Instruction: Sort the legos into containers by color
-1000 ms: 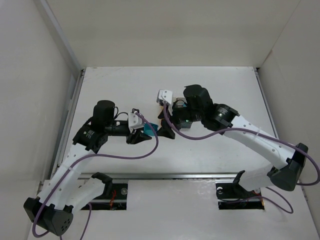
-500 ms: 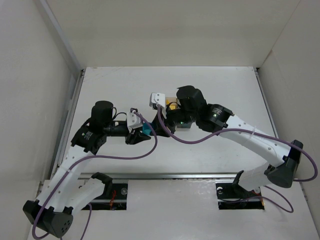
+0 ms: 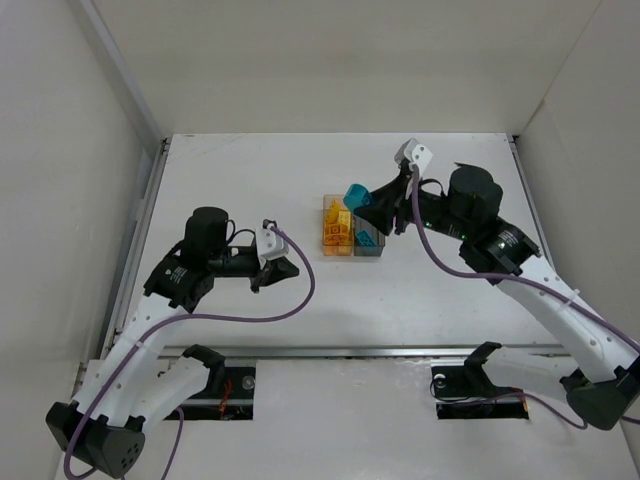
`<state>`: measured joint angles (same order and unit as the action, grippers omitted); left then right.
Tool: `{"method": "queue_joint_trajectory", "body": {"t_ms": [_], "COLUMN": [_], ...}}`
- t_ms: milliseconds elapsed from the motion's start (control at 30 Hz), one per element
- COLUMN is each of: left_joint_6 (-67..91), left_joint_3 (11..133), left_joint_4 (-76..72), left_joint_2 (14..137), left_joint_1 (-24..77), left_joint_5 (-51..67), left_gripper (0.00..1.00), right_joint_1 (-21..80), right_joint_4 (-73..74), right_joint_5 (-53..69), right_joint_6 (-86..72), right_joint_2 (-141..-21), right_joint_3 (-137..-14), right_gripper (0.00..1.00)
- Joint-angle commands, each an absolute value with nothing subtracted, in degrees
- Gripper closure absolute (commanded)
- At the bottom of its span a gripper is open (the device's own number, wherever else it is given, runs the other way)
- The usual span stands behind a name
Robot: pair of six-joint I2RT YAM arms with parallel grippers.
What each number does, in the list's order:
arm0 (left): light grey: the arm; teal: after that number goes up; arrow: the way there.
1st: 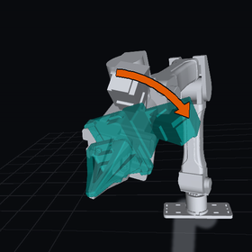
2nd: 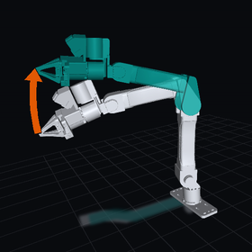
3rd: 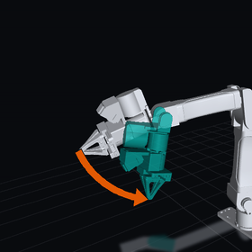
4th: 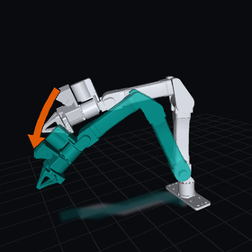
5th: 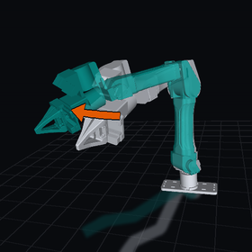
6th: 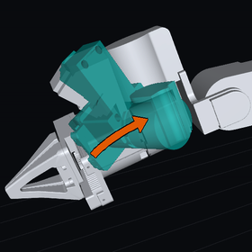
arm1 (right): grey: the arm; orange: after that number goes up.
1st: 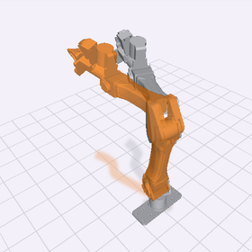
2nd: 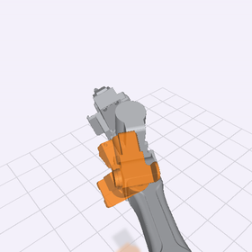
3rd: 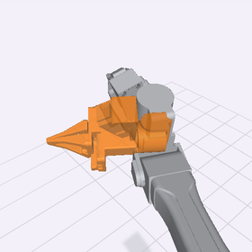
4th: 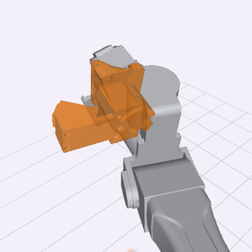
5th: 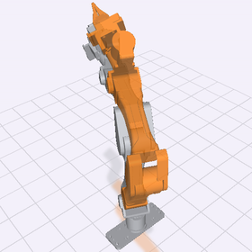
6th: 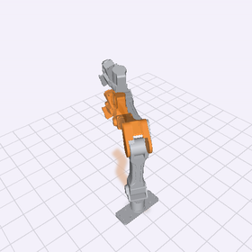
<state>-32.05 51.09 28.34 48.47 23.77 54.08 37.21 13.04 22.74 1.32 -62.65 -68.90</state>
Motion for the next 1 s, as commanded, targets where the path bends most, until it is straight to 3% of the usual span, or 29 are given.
{"method": "queue_joint_trajectory", "body": {"t_ms": [0,200,333,367,400,433,467,533,633,833,967], "left_joint_6": [-31.4,-30.8,-28.0,-26.9,-24.0,-22.3,-20.8,-18.2,-19.9,-19.9,-19.9], "left_joint_3": [50.8,50.8,50.3,49.7,49.0,49.0,48.3,47.6,47.1,46.0,46.0], "left_joint_4": [28.0,28.0,26.0,24.2,23.1,22.1,20.1,19.4,18.9,18.9,18.9], "left_joint_2": [47.5,48.1,48.1,48.1,48.1,47.6,47.5,47.5,47.5,46.5,46.5], "left_joint_1": [23.6,23.6,23.6,23.6,23.6,23.6,23.6,23.6,23.6,23.6,23.6], "left_joint_5": [54.7,54.7,51.3,49.8,48.2,44.1,41.7,35.8,33.7,31.2,31.2], "left_gripper": [1.00,1.00,1.00,1.00,0.92,0.77,0.42,0.20,0.00,0.00,0.00], "right_joint_1": [36.3,31.4,29.3,29.3,29.3,29.3,29.3,29.3,29.3,29.3,29.3], "right_joint_4": [9.0,9.0,9.7,10.6,11.9,13.5,17.2,20.7,24.5,25.8,27.5], "right_joint_5": [22.4,24.2,15.2,7.6,4.1,1.0,-3.4,-5.5,-6.1,-8.2,-9.0], "right_joint_6": [-2.4,-7.3,-13.4,-14.9,-17.3,-18.3,-19.0,-19.7,-20.8,-23.2,-23.8], "right_joint_2": [-63.1,-67.4,-71.3,-72.2,-74.9,-76.8,-80.9,-85.1,-92.0,-99.7,-103.4], "right_joint_3": [-68.1,-67.0,-67.0,-67.5,-68.7,-69.8,-72.4,-75.1,-78.6,-82.3,-85.0], "right_gripper": [1.00,1.00,1.00,1.00,1.00,1.00,1.00,1.00,1.00,0.97,0.77]}}
